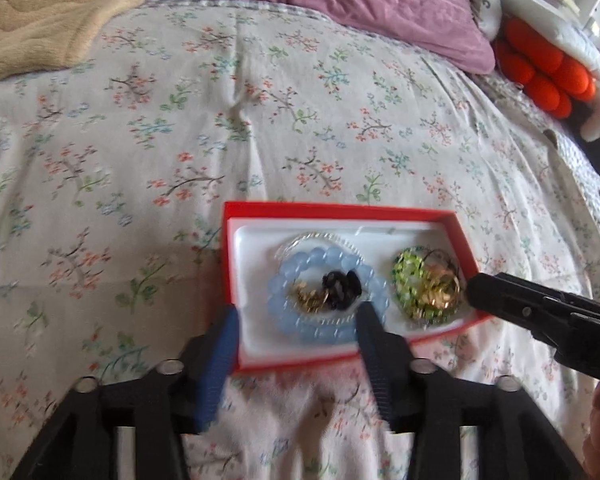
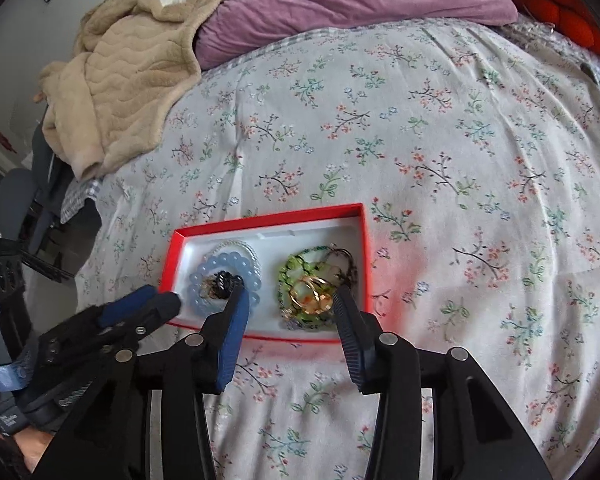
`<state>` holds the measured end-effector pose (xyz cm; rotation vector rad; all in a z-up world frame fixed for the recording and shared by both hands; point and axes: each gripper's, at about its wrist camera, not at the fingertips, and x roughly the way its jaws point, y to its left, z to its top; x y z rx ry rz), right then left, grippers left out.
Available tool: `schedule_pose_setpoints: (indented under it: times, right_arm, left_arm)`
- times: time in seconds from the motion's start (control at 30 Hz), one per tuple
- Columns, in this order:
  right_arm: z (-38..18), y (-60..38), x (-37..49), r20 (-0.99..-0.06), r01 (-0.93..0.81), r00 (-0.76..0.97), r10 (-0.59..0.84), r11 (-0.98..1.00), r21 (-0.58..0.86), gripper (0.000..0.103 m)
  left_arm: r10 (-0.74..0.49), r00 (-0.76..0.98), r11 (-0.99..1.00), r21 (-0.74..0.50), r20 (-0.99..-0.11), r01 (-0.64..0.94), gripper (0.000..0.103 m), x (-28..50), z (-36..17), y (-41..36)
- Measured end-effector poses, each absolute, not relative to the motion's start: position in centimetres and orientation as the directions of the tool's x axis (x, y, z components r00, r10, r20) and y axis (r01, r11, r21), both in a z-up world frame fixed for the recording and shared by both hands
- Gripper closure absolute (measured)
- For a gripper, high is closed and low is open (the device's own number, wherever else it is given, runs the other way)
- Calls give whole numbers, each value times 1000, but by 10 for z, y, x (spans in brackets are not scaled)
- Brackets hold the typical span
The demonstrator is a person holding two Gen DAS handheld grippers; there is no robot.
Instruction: Organize jewelry
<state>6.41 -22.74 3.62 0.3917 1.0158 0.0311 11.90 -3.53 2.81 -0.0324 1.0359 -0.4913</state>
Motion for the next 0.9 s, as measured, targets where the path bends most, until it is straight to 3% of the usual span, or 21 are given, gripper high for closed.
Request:
schedule_pose_setpoints:
  times: [0.07, 0.27, 0.5, 0.63, 0.9]
  right_arm:
    - [36, -227, 54, -832, 165, 526, 175, 939, 302, 54]
    - [42, -224, 21, -855, 186, 514, 75, 963, 196, 29]
    - [52, -211, -22, -834, 220, 547, -72, 974, 60, 0]
    - [54, -199, -39, -827, 218, 550, -116, 976, 8, 0]
    - [49, -183, -55, -835, 189, 535, -131, 981, -33, 0]
  left_arm:
    - [-383, 416, 902, -235, -825, 363, 24, 110, 29, -31]
    - [-266, 443, 942, -134, -856, 307, 1, 78, 27, -17]
    - [-145, 483, 976, -44, -863, 214, 1, 40, 24, 0]
    - [-84, 513, 981, 20, -854, 194, 1, 22, 25, 4]
    - [-79, 525, 990, -4, -848, 141, 1, 8, 29, 20]
